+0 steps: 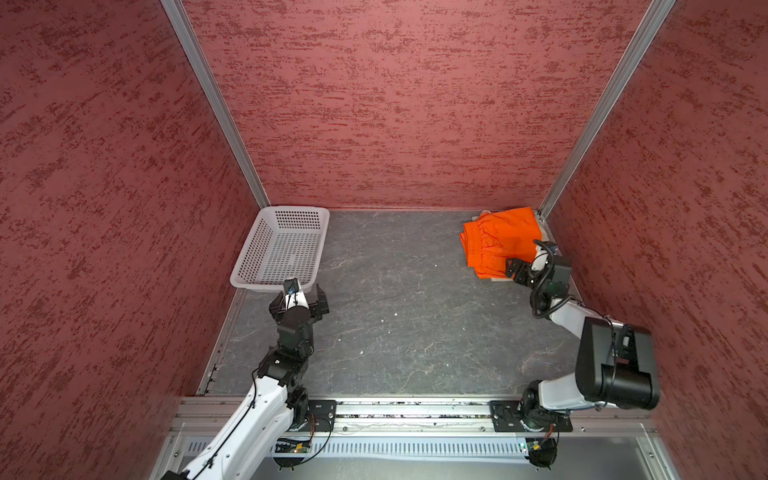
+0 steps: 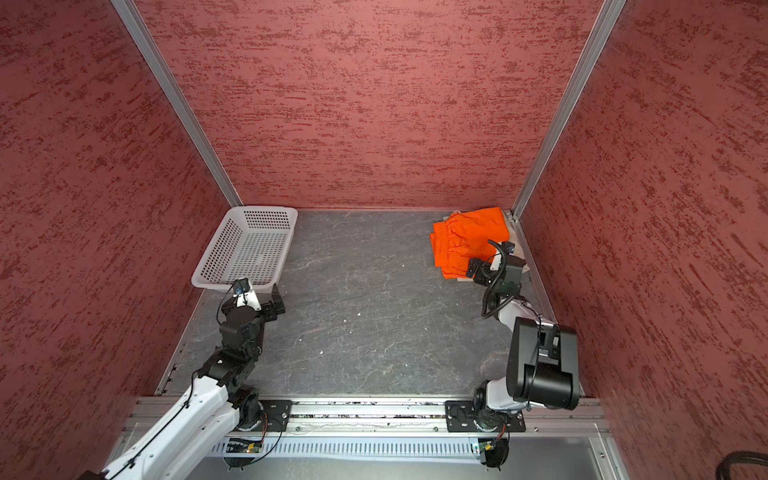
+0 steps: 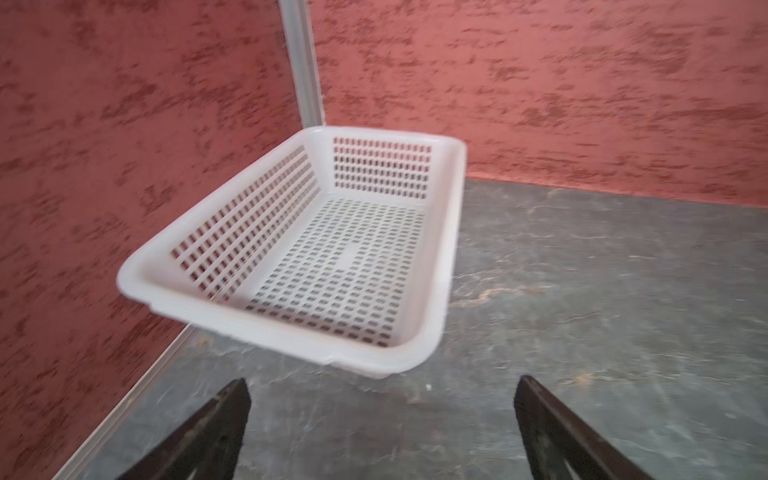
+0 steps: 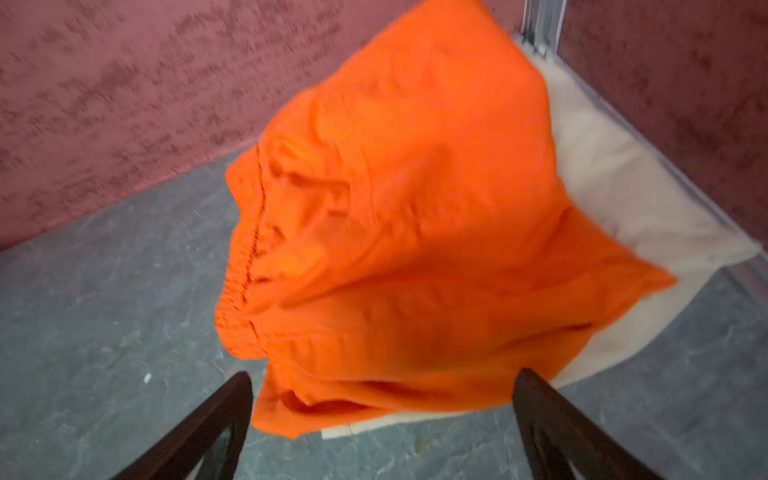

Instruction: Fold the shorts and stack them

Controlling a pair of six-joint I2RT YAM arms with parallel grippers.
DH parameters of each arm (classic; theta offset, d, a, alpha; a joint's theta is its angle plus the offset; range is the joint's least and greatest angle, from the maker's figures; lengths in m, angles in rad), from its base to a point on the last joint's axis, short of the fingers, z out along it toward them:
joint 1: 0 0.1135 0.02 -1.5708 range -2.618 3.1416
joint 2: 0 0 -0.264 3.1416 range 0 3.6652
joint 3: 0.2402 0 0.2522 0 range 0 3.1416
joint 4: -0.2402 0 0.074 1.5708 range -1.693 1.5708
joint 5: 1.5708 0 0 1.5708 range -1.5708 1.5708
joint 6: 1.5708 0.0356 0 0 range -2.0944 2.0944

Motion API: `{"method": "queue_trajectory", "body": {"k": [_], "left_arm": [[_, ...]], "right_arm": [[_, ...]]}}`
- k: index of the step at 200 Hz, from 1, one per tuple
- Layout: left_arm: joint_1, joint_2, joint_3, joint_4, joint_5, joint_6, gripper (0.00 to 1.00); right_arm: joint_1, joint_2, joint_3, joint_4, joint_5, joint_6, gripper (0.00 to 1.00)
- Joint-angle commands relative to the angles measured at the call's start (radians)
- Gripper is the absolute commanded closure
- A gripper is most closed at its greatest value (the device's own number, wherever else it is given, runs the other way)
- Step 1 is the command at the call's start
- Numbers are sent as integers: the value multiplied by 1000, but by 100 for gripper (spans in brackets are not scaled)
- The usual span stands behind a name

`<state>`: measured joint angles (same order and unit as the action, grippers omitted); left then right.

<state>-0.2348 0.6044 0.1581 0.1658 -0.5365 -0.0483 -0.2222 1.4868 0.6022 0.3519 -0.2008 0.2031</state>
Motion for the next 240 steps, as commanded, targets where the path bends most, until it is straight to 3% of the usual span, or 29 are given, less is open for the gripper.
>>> {"method": "queue_trajectory", "body": {"k": [1,29,57,87,104,125,155,162,171,240], "left_arm": [[104,41,-60,192,111,-24,0],[188,208,-70,427,264,-10,0],[198,427,-29,616,327,14,1],[191,664,43,795,355,64,0],[187,808,72,904,378,82,0],[166,973,87,1057,358,115,0],[199,939,179,831,346,55,1],[228,928,204,753,402,37,1],[262,932,200,772,463,17,1],[250,929,205,756,447,26,0]], "right_arm": [[26,14,-40,221,52,-27,1],[55,7,-148,457,63,-99,1],[82,27,-175,519,55,-135,1],[110,20,-254,653,89,-162,1],[117,77,-340,875,99,-160,1],[119,65,-340,842,127,-154,1],[124,60,-318,796,139,-156,1],[124,62,-320,801,137,-155,1],[124,59,-323,807,135,-156,1],[123,62,-318,800,112,-165,1]]}}
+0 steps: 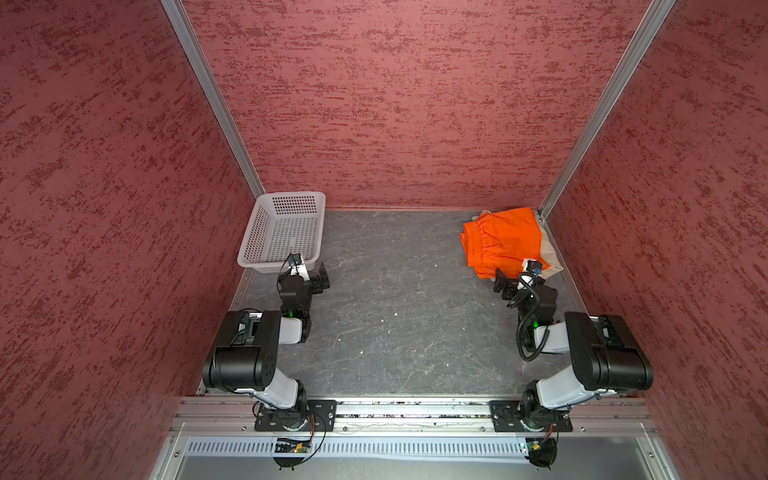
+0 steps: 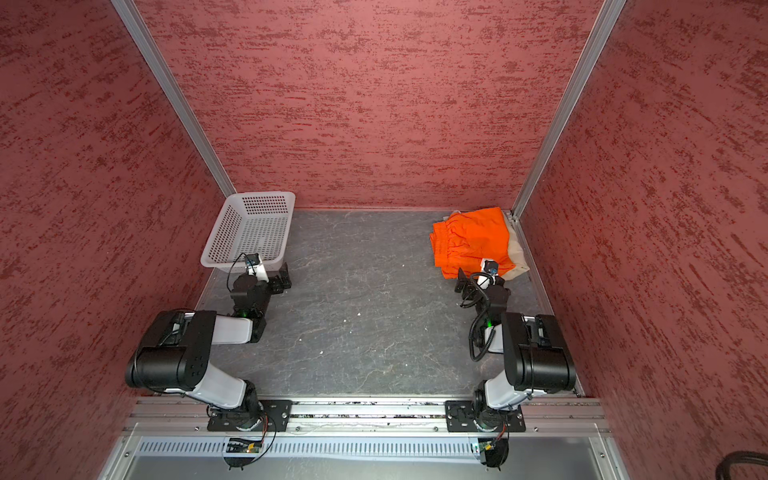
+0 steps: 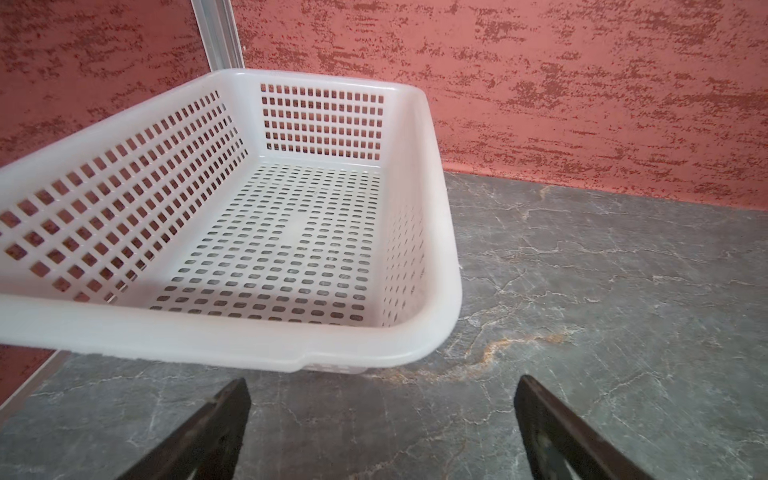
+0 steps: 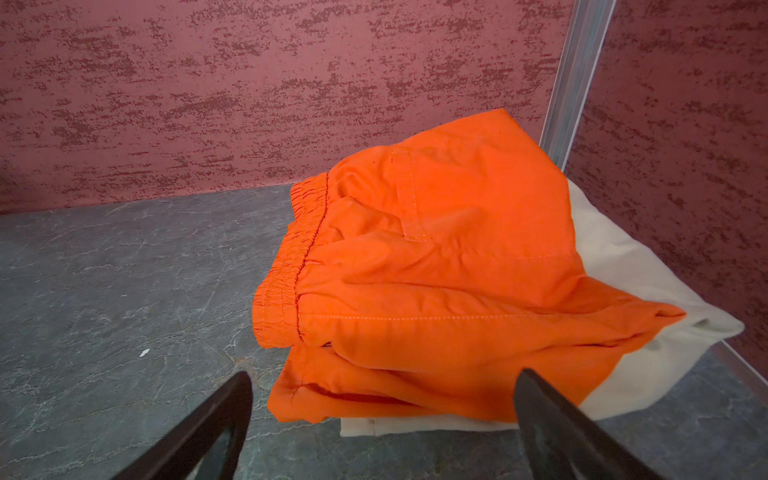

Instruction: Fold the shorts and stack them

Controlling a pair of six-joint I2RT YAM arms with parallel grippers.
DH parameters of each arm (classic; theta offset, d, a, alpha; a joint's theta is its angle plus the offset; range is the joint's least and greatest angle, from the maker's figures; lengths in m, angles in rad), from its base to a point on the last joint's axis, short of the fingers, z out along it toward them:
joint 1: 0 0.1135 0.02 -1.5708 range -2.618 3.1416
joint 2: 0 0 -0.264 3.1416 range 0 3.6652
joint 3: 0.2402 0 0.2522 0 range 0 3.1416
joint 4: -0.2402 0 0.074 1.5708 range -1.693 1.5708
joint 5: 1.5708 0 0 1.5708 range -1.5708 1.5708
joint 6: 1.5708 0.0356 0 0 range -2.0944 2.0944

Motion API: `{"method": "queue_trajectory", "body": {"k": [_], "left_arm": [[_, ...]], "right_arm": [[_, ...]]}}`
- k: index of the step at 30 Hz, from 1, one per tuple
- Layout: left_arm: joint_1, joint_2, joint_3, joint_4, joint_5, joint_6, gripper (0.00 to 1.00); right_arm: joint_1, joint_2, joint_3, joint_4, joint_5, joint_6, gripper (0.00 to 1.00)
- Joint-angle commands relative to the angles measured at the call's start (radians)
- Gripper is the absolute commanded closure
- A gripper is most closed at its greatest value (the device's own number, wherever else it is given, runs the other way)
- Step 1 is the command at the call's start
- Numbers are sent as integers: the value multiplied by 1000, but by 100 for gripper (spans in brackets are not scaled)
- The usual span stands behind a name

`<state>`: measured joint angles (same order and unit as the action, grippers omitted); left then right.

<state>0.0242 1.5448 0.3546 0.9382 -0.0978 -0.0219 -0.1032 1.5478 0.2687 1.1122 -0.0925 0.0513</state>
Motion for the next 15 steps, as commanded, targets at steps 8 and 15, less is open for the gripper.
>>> {"method": "queue_trajectory", "body": {"k": [8,15], "left_arm": [[-13,-8,12,-18,3,3,0],[-9,-9,12,-18,8,1,0]], "right_arm": [[4,0,13,42,2,-14,1],[5,1,13,42,-1,-15,1]]}}
